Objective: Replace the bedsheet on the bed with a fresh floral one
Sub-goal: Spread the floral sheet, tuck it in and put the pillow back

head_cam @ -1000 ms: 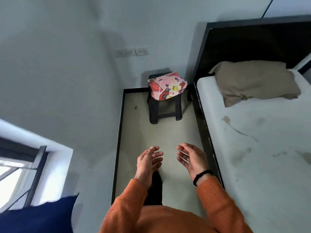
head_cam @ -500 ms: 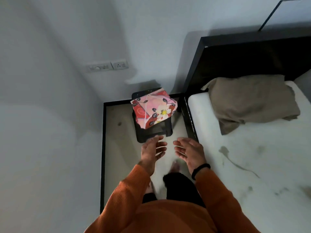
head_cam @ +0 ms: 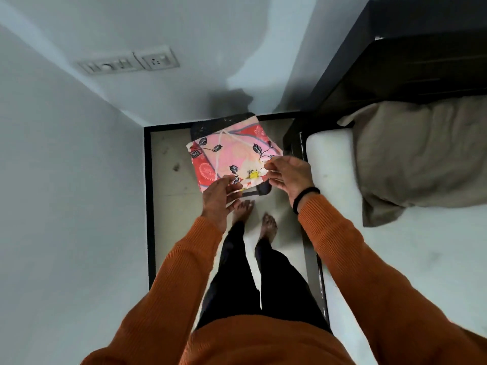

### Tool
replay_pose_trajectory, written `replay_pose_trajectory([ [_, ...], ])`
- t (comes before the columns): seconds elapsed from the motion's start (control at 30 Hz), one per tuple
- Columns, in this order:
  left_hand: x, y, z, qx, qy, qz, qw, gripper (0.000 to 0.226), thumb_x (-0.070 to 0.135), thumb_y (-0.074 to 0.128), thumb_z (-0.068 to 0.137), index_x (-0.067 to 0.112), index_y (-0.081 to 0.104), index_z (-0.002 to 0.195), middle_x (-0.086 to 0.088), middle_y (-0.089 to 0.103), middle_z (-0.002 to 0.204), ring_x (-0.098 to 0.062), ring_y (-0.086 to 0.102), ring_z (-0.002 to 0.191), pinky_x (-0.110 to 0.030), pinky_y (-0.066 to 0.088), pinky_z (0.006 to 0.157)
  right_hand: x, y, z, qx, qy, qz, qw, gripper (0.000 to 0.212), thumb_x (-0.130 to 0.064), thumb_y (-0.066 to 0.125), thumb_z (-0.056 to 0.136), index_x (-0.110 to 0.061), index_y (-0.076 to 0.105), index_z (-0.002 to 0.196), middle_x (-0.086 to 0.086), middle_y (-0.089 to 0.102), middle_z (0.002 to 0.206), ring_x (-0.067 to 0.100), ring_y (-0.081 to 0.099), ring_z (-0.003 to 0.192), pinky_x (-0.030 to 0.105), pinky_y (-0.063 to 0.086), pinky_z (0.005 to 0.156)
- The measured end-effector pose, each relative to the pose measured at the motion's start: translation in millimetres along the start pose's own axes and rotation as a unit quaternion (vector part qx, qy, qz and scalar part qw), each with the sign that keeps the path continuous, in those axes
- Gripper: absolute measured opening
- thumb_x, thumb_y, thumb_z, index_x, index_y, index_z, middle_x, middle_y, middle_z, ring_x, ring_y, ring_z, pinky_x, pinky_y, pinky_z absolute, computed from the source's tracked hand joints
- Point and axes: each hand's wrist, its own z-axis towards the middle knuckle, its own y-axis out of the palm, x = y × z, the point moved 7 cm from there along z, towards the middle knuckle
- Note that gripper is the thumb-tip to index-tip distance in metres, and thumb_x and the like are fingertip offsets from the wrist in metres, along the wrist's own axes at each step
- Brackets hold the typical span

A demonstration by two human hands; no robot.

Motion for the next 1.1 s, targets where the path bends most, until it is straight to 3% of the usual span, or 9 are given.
replay_pose_trajectory([
  [0.13, 12, 1, 78, 0.072, 0.017, 0.050, 0.996, 0.024, 0.021, 0.062, 0.099, 0.011, 0.065, 0.121, -0.006, 0.070, 0.110, -0.020, 0.064, 0.089, -0.035, 0.059, 0.079, -8, 2, 81, 0.050, -0.031, -0.080, 0.995, 0.024, -0.026, 0.070, 0.095, -0.011, 0.069, 0.114, 0.006, 0.075, 0.110, 0.020, 0.072, 0.097, 0.026, 0.058, 0.075],
  [0.23, 5, -44, 148, 0.181, -0.017, 0.140, 0.973, 0.062, 0.037, 0.074, 0.089, 0.018, 0.048, 0.142, -0.015, 0.058, 0.137, -0.031, 0.062, 0.113, -0.042, 0.052, 0.099, -4, 7, 139, 0.067, -0.055, -0.183, 0.979, 0.050, -0.038, 0.073, 0.092, -0.007, 0.062, 0.129, 0.009, 0.065, 0.131, 0.016, 0.062, 0.108, 0.026, 0.049, 0.089],
  [0.33, -17, -75, 211, 0.171, -0.089, 0.155, 0.969, 0.084, 0.041, 0.078, 0.083, 0.022, 0.031, 0.150, -0.022, 0.051, 0.144, -0.039, 0.059, 0.121, -0.051, 0.048, 0.106, 22, 14, 196, 0.041, 0.004, -0.228, 0.973, 0.095, -0.056, 0.081, 0.077, -0.012, 0.041, 0.151, 0.007, 0.046, 0.154, 0.024, 0.051, 0.133, 0.033, 0.043, 0.107],
  [0.43, -18, -80, 236, 0.124, -0.116, 0.151, 0.974, 0.070, 0.041, 0.073, 0.091, 0.021, 0.039, 0.148, -0.015, 0.061, 0.136, -0.032, 0.065, 0.106, -0.049, 0.055, 0.087, 57, 20, 235, 0.006, 0.072, -0.234, 0.969, 0.114, -0.071, 0.084, 0.060, -0.026, 0.037, 0.154, 0.002, 0.044, 0.155, 0.029, 0.054, 0.131, 0.054, 0.047, 0.107],
  [0.53, -15, -82, 247, 0.097, -0.131, 0.164, 0.973, 0.063, 0.051, 0.076, 0.085, 0.019, 0.052, 0.133, -0.008, 0.070, 0.114, -0.027, 0.068, 0.094, -0.046, 0.056, 0.086, 74, 23, 248, 0.033, 0.103, -0.169, 0.980, 0.100, -0.064, 0.088, 0.062, -0.028, 0.045, 0.144, -0.001, 0.052, 0.140, 0.022, 0.065, 0.101, 0.046, 0.062, 0.081],
  [0.63, -17, -79, 253, 0.048, -0.150, 0.166, 0.973, 0.082, 0.054, 0.091, 0.063, 0.012, 0.059, 0.126, -0.012, 0.074, 0.114, -0.034, 0.073, 0.098, -0.055, 0.056, 0.095, 76, 23, 253, 0.056, 0.091, -0.143, 0.984, 0.079, -0.043, 0.088, 0.075, -0.019, 0.047, 0.138, 0.003, 0.055, 0.126, 0.017, 0.068, 0.082, 0.026, 0.058, 0.051],
  [0.8, -1, -51, 241, 0.003, -0.146, 0.210, 0.967, 0.073, 0.038, 0.092, 0.063, 0.010, 0.061, 0.123, -0.015, 0.076, 0.110, -0.037, 0.074, 0.098, -0.055, 0.057, 0.094, 68, 10, 249, 0.082, 0.049, -0.114, 0.989, 0.057, -0.028, 0.092, 0.072, -0.022, 0.053, 0.113, 0.008, 0.064, 0.118, 0.031, 0.072, 0.095, 0.045, 0.063, 0.079],
  [0.93, 8, -13, 219, -0.022, -0.114, 0.248, 0.962, 0.060, 0.034, 0.090, 0.069, 0.012, 0.061, 0.117, -0.015, 0.075, 0.110, -0.037, 0.072, 0.099, -0.054, 0.056, 0.094, 49, -29, 211, 0.106, 0.002, -0.040, 0.994, 0.051, -0.019, 0.088, 0.078, -0.011, 0.058, 0.118, 0.009, 0.067, 0.108, 0.021, 0.070, 0.075, 0.028, 0.057, 0.047],
  [1.1, -8, 61, 186, -0.092, -0.075, 0.297, 0.948, 0.101, 0.057, 0.100, 0.033, 0.013, 0.066, 0.118, -0.011, 0.078, 0.105, -0.035, 0.075, 0.095, -0.057, 0.057, 0.093, 51, -135, 141, 0.199, -0.054, 0.056, 0.977, 0.043, -0.013, 0.089, 0.076, -0.003, 0.061, 0.106, 0.009, 0.067, 0.089, 0.007, 0.066, 0.056, 0.026, 0.054, 0.046],
])
